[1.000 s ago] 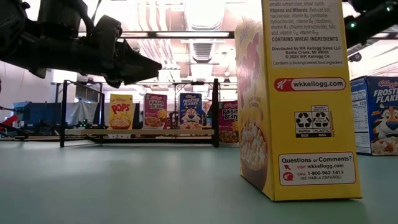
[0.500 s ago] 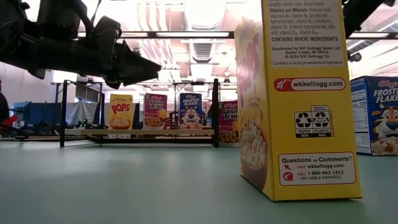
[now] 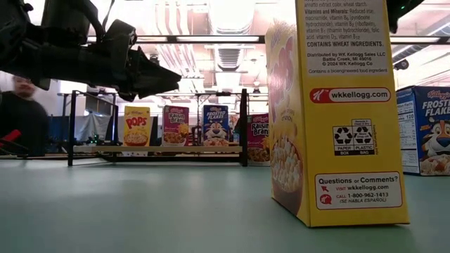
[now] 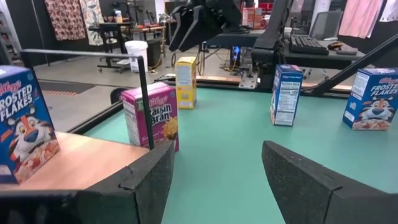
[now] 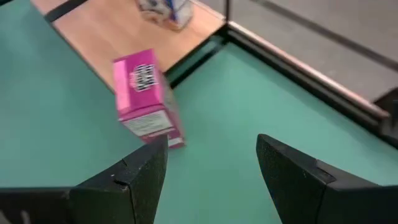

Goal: Stack cereal on shelf
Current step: Put the top pink cereal box on the shelf aligned with the other pink cereal box

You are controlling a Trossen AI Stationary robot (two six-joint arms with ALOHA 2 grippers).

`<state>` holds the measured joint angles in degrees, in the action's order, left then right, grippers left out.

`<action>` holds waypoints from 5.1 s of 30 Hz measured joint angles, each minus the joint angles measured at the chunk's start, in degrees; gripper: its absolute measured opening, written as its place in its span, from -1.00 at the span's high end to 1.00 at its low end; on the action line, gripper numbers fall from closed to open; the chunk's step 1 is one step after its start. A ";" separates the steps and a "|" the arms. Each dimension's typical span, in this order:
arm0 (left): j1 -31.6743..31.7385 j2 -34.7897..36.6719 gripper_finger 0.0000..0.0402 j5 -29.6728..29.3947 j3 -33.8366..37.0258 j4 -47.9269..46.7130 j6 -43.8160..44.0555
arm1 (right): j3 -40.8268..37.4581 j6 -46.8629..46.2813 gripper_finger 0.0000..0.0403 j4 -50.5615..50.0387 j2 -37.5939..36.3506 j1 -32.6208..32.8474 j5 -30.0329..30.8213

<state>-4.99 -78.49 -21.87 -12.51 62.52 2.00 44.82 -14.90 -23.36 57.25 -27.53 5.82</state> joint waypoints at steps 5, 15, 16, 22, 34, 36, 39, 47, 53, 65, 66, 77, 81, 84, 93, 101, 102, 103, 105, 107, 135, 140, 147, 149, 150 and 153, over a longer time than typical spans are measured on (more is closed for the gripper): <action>0.01 0.53 -0.13 0.07 1.38 1.43 0.66 | 0.00 0.13 -0.17 5.46 2.58 0.10 -4.19; -0.01 1.04 -0.13 0.16 4.15 4.78 0.69 | 0.00 -0.07 -0.17 15.59 11.35 0.13 -9.33; 0.01 1.21 -0.13 0.28 4.51 5.20 0.70 | 0.00 -0.07 -0.17 16.10 12.19 0.13 -9.33; 0.00 2.55 -0.13 0.33 6.26 6.01 1.55 | 0.00 -0.04 -0.17 21.67 16.14 0.26 -11.13; 0.01 3.48 -0.13 0.35 7.08 5.97 1.62 | 0.00 3.05 -0.17 25.92 18.91 0.65 -13.99; -0.01 3.48 -0.13 0.34 7.08 5.95 1.68 | 0.00 3.65 -0.17 26.28 19.46 0.80 -14.35; -0.01 3.48 -0.13 0.33 7.08 5.95 1.66 | 0.02 5.40 -0.17 26.38 19.93 1.09 -14.44; 0.01 3.48 -0.13 0.35 7.08 5.90 1.66 | 0.00 7.46 -0.17 27.00 19.45 1.40 -12.88; 0.01 3.48 -0.13 0.35 7.08 5.90 1.74 | -0.07 7.38 -0.17 26.85 17.88 1.21 -6.77; 0.00 3.48 -0.13 0.70 7.08 5.88 1.97 | -0.07 4.98 -0.23 27.04 14.43 1.27 -14.93; 0.01 3.48 -0.13 0.94 7.08 5.88 1.93 | -0.07 5.05 -0.26 27.04 14.41 1.29 -15.34; -0.07 3.48 -0.13 1.91 7.04 5.84 2.14 | -0.07 8.35 -0.62 26.53 17.71 1.40 -12.26; -0.07 3.48 -0.13 1.92 6.95 5.86 2.14 | -0.06 9.09 -0.62 26.57 18.11 1.46 -12.26; -0.07 3.48 -0.13 1.92 6.95 5.86 2.14 | -0.04 9.57 -0.63 26.61 18.86 1.85 -12.26; -0.05 3.48 -0.13 1.92 6.95 5.86 2.17 | 0.00 14.65 -0.62 26.99 20.44 2.79 -6.84; -0.05 3.48 -0.13 1.92 6.93 5.86 2.17 | 0.00 15.98 -0.62 26.83 20.47 2.78 -5.64; -0.05 3.48 -0.13 1.92 6.93 5.86 2.17 | 0.00 15.98 -0.62 26.82 20.36 2.84 -5.64; -0.05 3.48 -0.13 1.92 6.93 5.86 2.17 | 0.00 15.99 -0.62 26.75 20.14 2.89 -5.64; -0.05 3.48 -0.13 1.92 6.93 5.86 2.19 | 0.00 16.06 -0.62 26.80 19.47 2.91 -5.66; -0.05 3.48 -0.13 1.92 6.93 5.86 2.19 | 0.00 16.59 -0.62 27.10 18.84 2.91 -5.63; -0.05 3.48 -0.13 2.54 6.93 5.66 2.18 | 0.00 17.46 -0.62 26.67 22.33 3.28 -2.75; -0.05 3.48 -0.13 2.54 6.93 5.64 2.17 | 0.00 17.43 -0.62 26.68 24.25 3.28 -2.75; -0.05 3.48 -0.13 2.58 6.92 5.64 2.19 | 0.00 16.95 -0.60 26.65 25.05 3.28 -3.23; -0.05 3.48 -0.13 2.58 6.93 5.64 2.19 | 0.00 16.94 -0.53 26.65 25.05 3.28 -3.26; -0.05 3.48 -0.13 2.58 6.93 5.64 2.19 | 0.00 16.87 -0.48 26.66 25.05 3.28 -3.26; -0.05 3.48 -0.13 2.58 6.93 5.64 2.97 | 0.00 16.83 -0.24 26.65 25.05 3.28 -3.26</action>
<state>-5.04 -75.00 -19.29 -5.58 68.16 4.97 44.82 1.94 3.29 82.30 -24.25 2.56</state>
